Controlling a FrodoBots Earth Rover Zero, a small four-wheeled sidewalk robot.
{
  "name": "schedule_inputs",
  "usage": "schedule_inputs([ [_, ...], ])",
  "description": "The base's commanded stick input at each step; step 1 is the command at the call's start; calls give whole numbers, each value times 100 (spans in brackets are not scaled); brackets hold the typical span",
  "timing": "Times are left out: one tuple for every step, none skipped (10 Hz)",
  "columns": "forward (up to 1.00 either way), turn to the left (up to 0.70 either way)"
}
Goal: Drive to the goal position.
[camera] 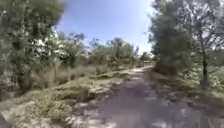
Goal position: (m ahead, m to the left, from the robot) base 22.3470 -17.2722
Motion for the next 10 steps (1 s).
schedule_inputs([
  [70, 0],
  [70, 0],
  [70, 0],
  [70, 0],
  [1, 0],
  [0, 0],
  [0, 0],
  [0, 0],
  [0, 0],
  [0, 0],
])
